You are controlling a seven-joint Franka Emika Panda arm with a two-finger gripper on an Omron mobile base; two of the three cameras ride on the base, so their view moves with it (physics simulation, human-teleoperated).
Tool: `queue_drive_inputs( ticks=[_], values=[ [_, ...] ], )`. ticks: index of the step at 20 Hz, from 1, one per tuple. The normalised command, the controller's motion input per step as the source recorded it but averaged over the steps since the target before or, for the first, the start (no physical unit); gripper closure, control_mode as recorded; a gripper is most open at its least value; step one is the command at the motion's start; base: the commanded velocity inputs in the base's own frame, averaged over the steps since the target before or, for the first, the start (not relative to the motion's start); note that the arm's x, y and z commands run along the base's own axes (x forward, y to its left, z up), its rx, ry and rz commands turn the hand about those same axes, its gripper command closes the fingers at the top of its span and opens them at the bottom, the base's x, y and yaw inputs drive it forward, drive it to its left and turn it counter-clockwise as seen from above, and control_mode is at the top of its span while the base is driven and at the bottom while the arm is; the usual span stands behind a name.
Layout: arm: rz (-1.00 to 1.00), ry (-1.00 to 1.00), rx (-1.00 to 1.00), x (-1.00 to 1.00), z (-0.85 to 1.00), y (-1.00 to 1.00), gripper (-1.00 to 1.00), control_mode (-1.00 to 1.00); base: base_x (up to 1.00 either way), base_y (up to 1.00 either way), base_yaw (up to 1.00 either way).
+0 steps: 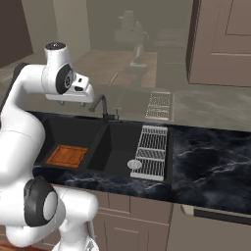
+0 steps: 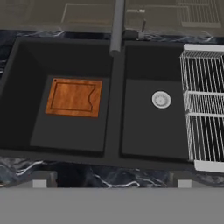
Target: Turn on the sink faucet with hot water and rinse the cutting board for ten seconds, then turn off the faucet. Push the cutting board to reach the water if necessary.
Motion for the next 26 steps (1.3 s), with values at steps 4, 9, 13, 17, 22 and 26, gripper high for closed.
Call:
queue_drive_inputs(
  ticks=[4,9,13,17,22,26],
  values=[
    [0.00,0.00,0.00,0.27,-0.08,0.00,-1.00,-1.00,0.00,0.00,0.00],
    [0.00,0.00,0.00,0.23,-0.05,0.00,-1.00,-1.00,0.00,0.00,0.00],
    [0.00,0.00,0.00,0.18,-0.17,0.00,-1.00,-1.00,0.00,0.00,0.00],
    [0.00,0.00,0.00,0.21,-0.32,0.00,-1.00,-1.00,0.00,0.00,0.00],
    [0.00,0.00,0.00,0.19,-0.18,0.00,-1.00,-1.00,0.00,0.00,0.00],
    [0.00,0.00,0.00,0.22,-0.09,0.00,-1.00,-1.00,0.00,0.00,0.00]
  ],
)
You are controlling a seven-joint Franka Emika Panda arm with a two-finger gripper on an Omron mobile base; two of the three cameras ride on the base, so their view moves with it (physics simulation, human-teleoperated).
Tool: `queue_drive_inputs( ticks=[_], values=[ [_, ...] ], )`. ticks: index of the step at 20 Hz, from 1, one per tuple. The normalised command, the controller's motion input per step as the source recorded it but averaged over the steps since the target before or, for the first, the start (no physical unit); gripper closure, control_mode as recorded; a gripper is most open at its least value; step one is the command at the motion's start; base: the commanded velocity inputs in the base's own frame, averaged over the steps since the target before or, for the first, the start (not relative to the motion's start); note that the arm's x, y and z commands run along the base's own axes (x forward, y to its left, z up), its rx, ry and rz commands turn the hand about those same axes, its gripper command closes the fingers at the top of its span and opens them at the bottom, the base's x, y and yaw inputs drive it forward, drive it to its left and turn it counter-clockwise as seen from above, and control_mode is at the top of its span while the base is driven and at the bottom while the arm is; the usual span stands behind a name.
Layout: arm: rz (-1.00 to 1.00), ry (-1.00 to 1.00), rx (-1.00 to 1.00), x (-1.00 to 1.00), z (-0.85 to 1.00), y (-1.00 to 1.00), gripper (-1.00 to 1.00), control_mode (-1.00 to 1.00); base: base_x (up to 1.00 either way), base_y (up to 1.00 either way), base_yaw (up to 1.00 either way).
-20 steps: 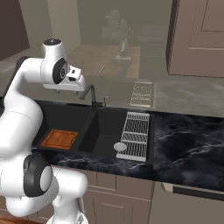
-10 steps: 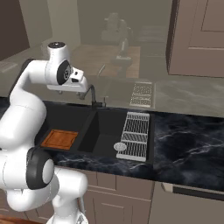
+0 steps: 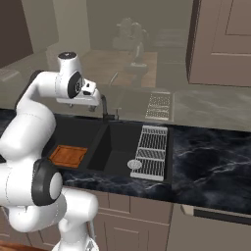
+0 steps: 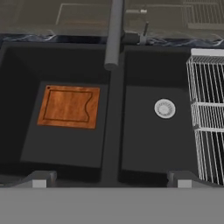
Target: Turn on the sink faucet with hot water and rinse the cutting board for ten seconds, then turn off the faucet. Push the cutting board to reach the water if necessary.
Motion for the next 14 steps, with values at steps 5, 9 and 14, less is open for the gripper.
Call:
queue_drive_inputs(
  ticks=[5,9,14],
  values=[
    [0.00,0.00,0.00,0.33,-0.11,0.00,-1.00,-1.00,0.00,0.00,0.00],
    [0.00,0.00,0.00,0.47,-0.11,0.08,-1.00,-1.00,0.00,0.00,0.00],
    [0.00,0.00,0.00,0.36,-0.10,0.00,-1.00,-1.00,0.00,0.00,0.00]
  ],
)
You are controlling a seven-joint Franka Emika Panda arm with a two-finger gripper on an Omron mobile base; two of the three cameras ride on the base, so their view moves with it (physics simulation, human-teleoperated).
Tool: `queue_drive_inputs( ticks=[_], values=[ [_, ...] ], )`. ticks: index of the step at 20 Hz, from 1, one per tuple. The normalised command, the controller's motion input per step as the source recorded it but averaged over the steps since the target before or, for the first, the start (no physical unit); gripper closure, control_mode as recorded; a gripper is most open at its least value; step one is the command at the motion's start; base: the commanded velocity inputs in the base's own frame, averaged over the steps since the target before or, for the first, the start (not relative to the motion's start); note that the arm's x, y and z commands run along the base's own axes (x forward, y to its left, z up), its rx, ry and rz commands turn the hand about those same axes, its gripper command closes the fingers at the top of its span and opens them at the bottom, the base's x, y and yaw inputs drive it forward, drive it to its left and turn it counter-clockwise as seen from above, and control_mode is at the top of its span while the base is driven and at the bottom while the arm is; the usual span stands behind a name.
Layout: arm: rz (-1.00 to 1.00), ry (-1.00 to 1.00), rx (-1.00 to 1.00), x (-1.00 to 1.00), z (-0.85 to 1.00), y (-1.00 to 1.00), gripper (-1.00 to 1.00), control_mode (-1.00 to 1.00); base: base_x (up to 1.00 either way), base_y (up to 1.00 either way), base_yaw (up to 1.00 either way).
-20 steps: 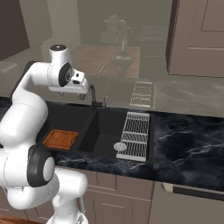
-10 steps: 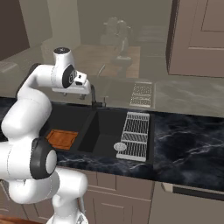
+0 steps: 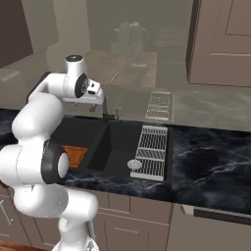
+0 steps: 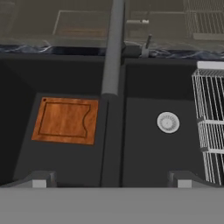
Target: Turn on the sink faucet with hot water and rinse the cutting board for ten seconds, then turn off the faucet. Push the cutting board to reach the water if necessary.
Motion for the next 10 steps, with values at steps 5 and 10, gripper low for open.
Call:
queue_drive_inputs(
  ticks=[5,10],
  values=[
    [0.00,0.04,0.00,0.34,-0.04,0.03,-1.00,-1.00,0.00,0.00,0.00],
    [0.00,0.06,0.00,0.28,-0.16,0.02,-1.00,-1.00,0.00,0.00,0.00]
  ],
)
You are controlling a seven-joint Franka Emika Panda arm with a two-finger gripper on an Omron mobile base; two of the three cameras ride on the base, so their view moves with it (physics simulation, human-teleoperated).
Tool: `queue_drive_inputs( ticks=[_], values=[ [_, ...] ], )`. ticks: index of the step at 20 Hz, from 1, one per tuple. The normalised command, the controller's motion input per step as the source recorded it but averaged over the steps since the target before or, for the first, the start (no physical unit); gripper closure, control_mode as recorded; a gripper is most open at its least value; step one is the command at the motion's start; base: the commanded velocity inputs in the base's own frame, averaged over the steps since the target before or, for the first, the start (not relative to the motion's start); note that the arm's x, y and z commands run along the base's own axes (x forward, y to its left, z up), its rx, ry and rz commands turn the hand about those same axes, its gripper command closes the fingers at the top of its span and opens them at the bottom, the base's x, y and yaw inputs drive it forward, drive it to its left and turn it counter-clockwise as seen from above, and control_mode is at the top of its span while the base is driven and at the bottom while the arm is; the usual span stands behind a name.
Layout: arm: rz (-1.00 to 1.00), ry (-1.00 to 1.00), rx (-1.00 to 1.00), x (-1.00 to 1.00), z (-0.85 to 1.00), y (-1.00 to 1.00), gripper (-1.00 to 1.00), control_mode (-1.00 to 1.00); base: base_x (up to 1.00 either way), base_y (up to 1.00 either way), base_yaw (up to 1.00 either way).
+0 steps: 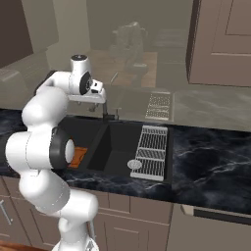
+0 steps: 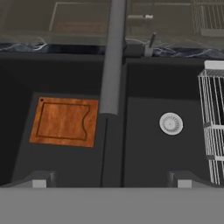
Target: Turn on the sink faucet with hot water and rinse the cutting board for ten seconds, then turn off the faucet. Push the cutting board to reach the water if necessary.
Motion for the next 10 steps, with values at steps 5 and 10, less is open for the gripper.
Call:
queue_drive_inputs(
  ticks=[5,10],
  values=[
    [0.00,0.03,0.00,0.30,-0.27,0.04,-1.00,-1.00,0.00,0.00,0.00],
    [0.00,0.00,0.00,0.24,-0.22,0.06,-1.00,-1.00,0.00,0.00,0.00]
  ],
)
